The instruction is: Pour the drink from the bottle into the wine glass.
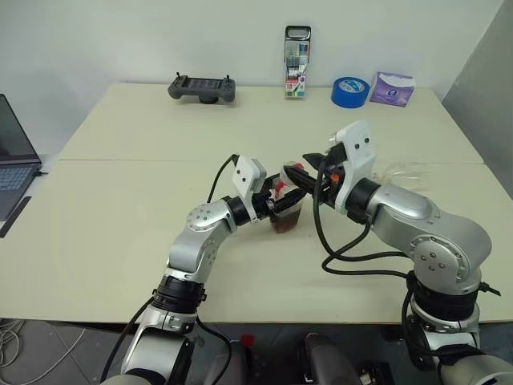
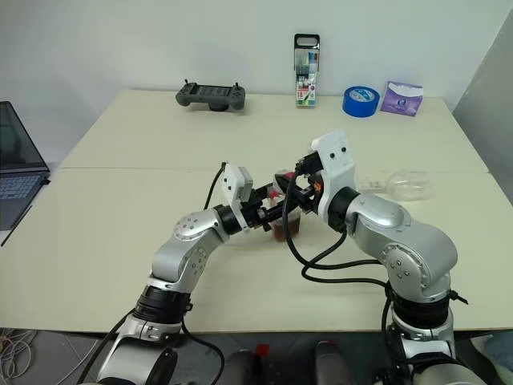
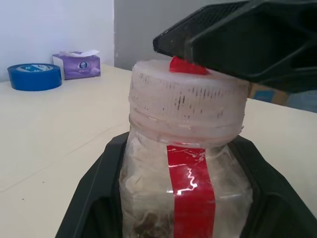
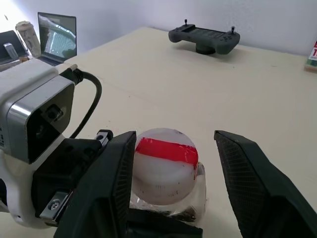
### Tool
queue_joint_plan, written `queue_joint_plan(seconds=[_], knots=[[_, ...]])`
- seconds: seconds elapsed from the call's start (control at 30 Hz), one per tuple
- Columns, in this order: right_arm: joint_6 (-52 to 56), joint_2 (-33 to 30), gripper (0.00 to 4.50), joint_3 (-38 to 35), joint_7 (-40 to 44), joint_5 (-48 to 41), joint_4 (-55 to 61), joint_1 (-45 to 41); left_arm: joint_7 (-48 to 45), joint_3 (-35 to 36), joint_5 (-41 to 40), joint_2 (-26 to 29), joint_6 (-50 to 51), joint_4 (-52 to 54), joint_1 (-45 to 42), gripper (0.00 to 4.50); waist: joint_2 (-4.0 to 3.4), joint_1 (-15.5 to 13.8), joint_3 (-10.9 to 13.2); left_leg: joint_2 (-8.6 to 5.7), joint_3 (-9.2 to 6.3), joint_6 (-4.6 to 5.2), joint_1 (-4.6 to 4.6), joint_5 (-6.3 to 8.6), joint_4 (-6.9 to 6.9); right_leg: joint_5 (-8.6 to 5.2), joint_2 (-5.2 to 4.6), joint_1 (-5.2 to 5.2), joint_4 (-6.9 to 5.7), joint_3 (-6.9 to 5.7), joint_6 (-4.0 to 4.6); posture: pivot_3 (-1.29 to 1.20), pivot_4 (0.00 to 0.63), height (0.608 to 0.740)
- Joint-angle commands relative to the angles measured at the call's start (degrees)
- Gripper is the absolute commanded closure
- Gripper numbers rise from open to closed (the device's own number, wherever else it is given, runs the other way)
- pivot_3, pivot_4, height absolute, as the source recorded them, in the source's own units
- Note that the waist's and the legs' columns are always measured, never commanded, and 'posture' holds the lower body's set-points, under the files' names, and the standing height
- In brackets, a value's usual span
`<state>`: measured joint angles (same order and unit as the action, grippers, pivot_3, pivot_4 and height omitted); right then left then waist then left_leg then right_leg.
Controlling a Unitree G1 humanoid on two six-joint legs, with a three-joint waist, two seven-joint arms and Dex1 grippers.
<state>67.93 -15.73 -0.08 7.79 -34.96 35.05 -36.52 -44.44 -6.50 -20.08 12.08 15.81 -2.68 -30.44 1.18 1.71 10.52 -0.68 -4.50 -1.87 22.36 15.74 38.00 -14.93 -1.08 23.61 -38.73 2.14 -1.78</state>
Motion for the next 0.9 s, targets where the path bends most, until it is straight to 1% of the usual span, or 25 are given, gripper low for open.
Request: queue_joint_plan(seconds=[0.03, 0.2, 0.47, 0.6, 0.63, 0.7, 0.8, 0.9], knots=[[0.59, -0.02, 1.81, 1.14, 0.0, 0.15, 1.53, -0.14, -0.24, 0.18, -0.23, -0.52, -2.04, 1.83, -0.53, 2.35, 0.0, 0.0, 0.0, 0.0, 0.0, 0.0, 0.0, 0.0, 0.0, 0.0, 0.0, 0.0, 0.0, 0.0, 0.0, 0.0, 0.15, 0.74], [1.04, -0.02, 1.81, 2.46, -0.03, 0.83, 1.19, -0.34, -0.26, 0.06, 0.04, -0.53, -2.26, 1.88, -0.49, 2.35, 0.0, 0.0, 0.0, 0.0, 0.0, 0.0, 0.0, 0.0, 0.0, 0.0, 0.0, 0.0, 0.0, 0.0, 0.0, 0.0, 0.15, 0.74], [0.67, 1.43, 1.81, 1.76, -0.25, 1.16, 0.54, -1.14, -0.03, 0.14, 0.04, -0.43, -2.05, 2.31, -0.12, 2.35, 0.0, 0.01, 0.0, 0.0, 0.01, 0.0, 0.0, 0.0, 0.0, 0.0, 0.0, 0.01, 0.0, -0.01, 0.0, 0.0, 0.15, 0.74], [-0.02, 0.97, 1.81, 1.79, -0.21, 2.0, 0.41, -0.84, 0.05, -0.01, 0.08, -0.36, -1.79, 2.51, 0.09, 2.35, 0.0, 0.01, 0.0, 0.0, 0.0, 0.0, 0.0, 0.0, 0.0, 0.0, 0.0, 0.01, 0.0, -0.01, 0.0, 0.0, 0.15, 0.74], [-0.22, 0.51, 2.18, 2.08, 0.08, 2.38, 0.29, -0.64, 0.03, -0.09, 0.14, -0.35, -1.75, 2.51, 0.1, 2.35, 0.0, 0.01, 0.0, 0.0, 0.0, 0.0, 0.0, 0.0, 0.0, 0.0, 0.0, 0.01, 0.0, -0.01, 0.0, 0.0, 0.15, 0.74], [-0.69, 0.15, 2.6, 2.2, 0.35, 3.04, -0.07, -0.42, 0.01, -0.18, 0.2, -0.31, -1.75, 2.57, 0.15, 2.35, 0.0, 0.01, 0.0, 0.0, 0.0, 0.0, 0.0, 0.0, 0.0, 0.0, 0.0, 0.01, 0.0, -0.01, 0.0, 0.0, 0.15, 0.74], [-1.89, -0.44, 2.64, 1.37, 1.2, 3.44, -1.46, -0.85, 0.01, -0.2, 0.19, -0.23, -1.7, 2.67, 0.11, 2.35, 0.0, 0.02, 0.0, 0.0, 0.01, 0.0, 0.0, 0.0, 0.0, 0.0, 0.01, 0.01, 0.0, -0.01, 0.0, 0.0, 0.15, 0.74], [-4.66, -5.21, 2.64, 2.66, 11.4, 0.43, -4.43, -0.36, 0.05, -0.07, 0.2, -0.1, -1.63, 2.55, -0.07, 2.35, 0.0, 0.03, 0.0, -0.03, 0.01, 0.0, 0.0, 0.0, 0.0, 0.0, 0.03, 0.01, 0.01, -0.02, 0.0, 0.0, 0.15, 0.74]])
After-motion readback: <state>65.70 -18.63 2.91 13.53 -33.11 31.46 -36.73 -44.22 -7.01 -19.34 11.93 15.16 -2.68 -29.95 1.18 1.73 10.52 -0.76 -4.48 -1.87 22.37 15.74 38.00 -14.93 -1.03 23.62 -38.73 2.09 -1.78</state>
